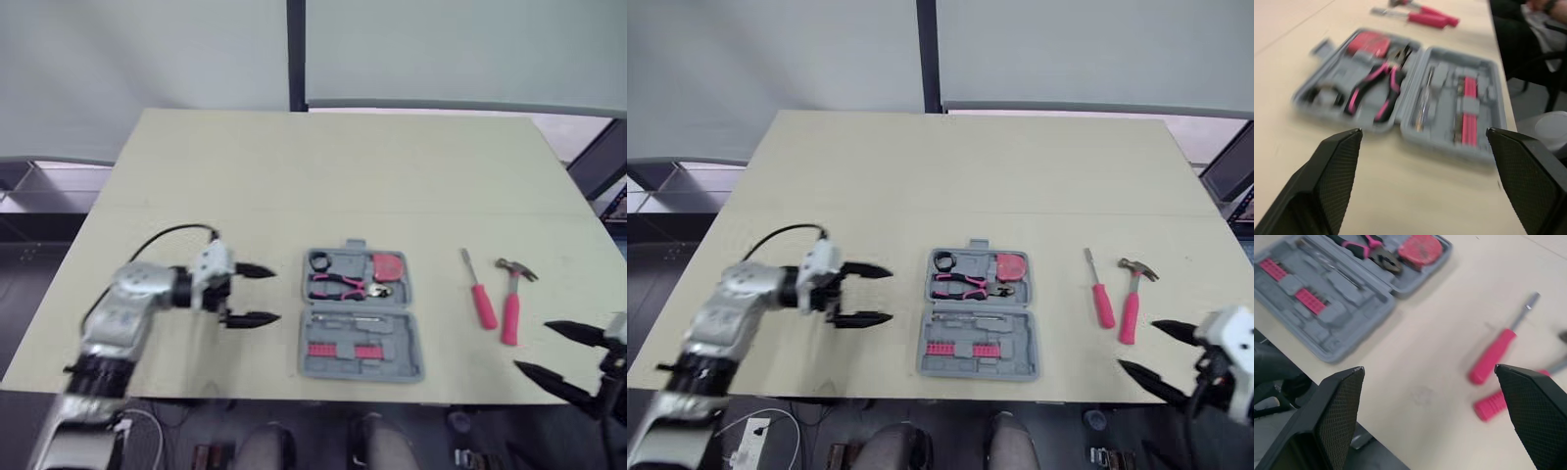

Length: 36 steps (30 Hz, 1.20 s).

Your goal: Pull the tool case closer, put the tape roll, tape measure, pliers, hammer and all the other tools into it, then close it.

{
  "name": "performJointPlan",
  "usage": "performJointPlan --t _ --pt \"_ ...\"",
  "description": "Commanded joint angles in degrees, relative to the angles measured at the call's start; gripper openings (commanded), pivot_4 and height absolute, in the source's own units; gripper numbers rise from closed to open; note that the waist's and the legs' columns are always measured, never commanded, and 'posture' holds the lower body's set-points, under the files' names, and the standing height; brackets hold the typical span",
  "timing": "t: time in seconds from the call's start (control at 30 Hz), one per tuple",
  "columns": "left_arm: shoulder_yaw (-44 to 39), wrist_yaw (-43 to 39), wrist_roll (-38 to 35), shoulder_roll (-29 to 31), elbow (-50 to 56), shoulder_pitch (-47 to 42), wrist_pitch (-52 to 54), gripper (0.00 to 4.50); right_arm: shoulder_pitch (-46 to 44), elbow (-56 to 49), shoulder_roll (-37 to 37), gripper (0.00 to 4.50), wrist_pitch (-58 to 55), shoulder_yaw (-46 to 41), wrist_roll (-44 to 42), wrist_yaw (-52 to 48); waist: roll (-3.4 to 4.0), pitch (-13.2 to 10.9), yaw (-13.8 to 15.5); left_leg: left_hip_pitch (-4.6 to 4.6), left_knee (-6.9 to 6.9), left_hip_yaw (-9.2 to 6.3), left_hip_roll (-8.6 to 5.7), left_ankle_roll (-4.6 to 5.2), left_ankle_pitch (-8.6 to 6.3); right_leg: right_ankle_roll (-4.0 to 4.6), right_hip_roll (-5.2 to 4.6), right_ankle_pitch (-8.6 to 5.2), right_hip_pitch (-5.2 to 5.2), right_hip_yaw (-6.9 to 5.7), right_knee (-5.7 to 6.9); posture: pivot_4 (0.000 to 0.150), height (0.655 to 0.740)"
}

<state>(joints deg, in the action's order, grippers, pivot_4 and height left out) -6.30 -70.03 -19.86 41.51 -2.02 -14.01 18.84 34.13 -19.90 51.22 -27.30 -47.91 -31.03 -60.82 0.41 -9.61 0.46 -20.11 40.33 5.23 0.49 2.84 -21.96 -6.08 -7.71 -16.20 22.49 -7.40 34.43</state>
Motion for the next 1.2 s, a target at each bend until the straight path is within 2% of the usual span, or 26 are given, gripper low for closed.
performJointPlan --t 0.03,0.1,0.2,0.37,0.57,0.73,0.83,1.07,1.2 --pt "-9.8 0.6 -4.9 6.9 1.2 7.1 10.2 4.44 -0.8 9.1 2.4 4.5 1.6 -3.8 3.0 -1.0 -0.02 0.0 0.2 0.0 -0.01 -0.01 0.0 0.0 -0.01 0.0 -0.03 0.0 0.0 0.0 -0.06 0.15 0.74" --pt "-14.4 1.7 -4.6 9.1 -2.8 11.0 8.5 4.44 -1.9 14.2 3.9 4.5 2.1 -3.2 5.5 0.2 0.08 -0.1 0.2 0.0 -0.1 -0.02 0.03 -0.04 -0.05 0.05 -0.04 -0.03 0.03 -0.01 -0.12 0.15 0.74" --pt "-19.5 6.5 -1.0 9.6 -8.4 13.7 -0.1 4.44 -4.7 22.6 6.2 4.5 4.7 -1.3 9.5 1.5 0.19 -0.1 0.6 0.01 -0.17 0.0 0.02 -0.09 -0.07 0.06 -0.11 -0.03 0.07 -0.01 -0.33 0.15 0.74" --pt "-21.2 14.8 3.5 8.1 -11.5 14.1 -10.3 4.44 -10.8 27.8 7.7 4.5 3.9 0.8 10.7 3.0 0.24 -0.2 0.7 0.0 -0.26 0.03 0.02 -0.21 -0.12 0.09 -0.15 -0.05 0.17 0.01 -0.28 0.15 0.74" --pt "-17.5 8.2 -7.7 7.6 3.0 13.6 0.8 4.44 -16.9 26.1 5.9 4.5 0.5 4.5 9.9 6.0 0.31 -0.1 0.5 -0.01 -0.26 0.08 0.02 -0.26 -0.14 0.1 -0.19 -0.05 0.22 0.04 -0.09 0.15 0.74" --pt "-10.4 7.1 -17.2 7.9 17.4 4.6 11.9 4.44 -26.8 19.6 2.0 4.5 -11.9 9.9 7.7 16.1 0.42 -0.1 0.4 0.0 -0.18 0.06 0.02 -0.32 -0.07 0.1 -0.19 -0.05 0.22 0.05 0.1 0.15 0.74" --pt "-6.6 7.3 -19.9 6.4 21.0 -0.7 14.7 4.44 -32.6 19.5 0.1 4.5 -16.9 13.5 9.1 22.5 0.74 0.0 0.3 0.0 -0.2 0.14 0.0 -0.29 0.0 0.1 -0.08 -0.05 0.22 0.05 0.23 0.15 0.74" --pt "1.7 7.8 -21.5 0.1 24.7 -10.1 15.0 4.44 -48.0 23.9 -7.1 4.5 -23.5 20.8 12.9 37.1 0.77 -0.1 -0.6 -0.03 -0.21 0.25 -0.04 -0.31 0.16 0.1 0.47 -0.06 0.25 0.03 0.31 0.15 0.74" --pt "3.5 7.6 -22.1 -1.3 25.4 -12.6 15.3 4.44 -54.4 30.5 -10.0 4.5 -21.1 24.1 15.8 41.8 0.79 -0.1 -0.6 -0.05 -0.22 0.25 0.0 -0.35 0.2 0.1 0.59 -0.06 0.29 0.08 0.31 0.15 0.74"
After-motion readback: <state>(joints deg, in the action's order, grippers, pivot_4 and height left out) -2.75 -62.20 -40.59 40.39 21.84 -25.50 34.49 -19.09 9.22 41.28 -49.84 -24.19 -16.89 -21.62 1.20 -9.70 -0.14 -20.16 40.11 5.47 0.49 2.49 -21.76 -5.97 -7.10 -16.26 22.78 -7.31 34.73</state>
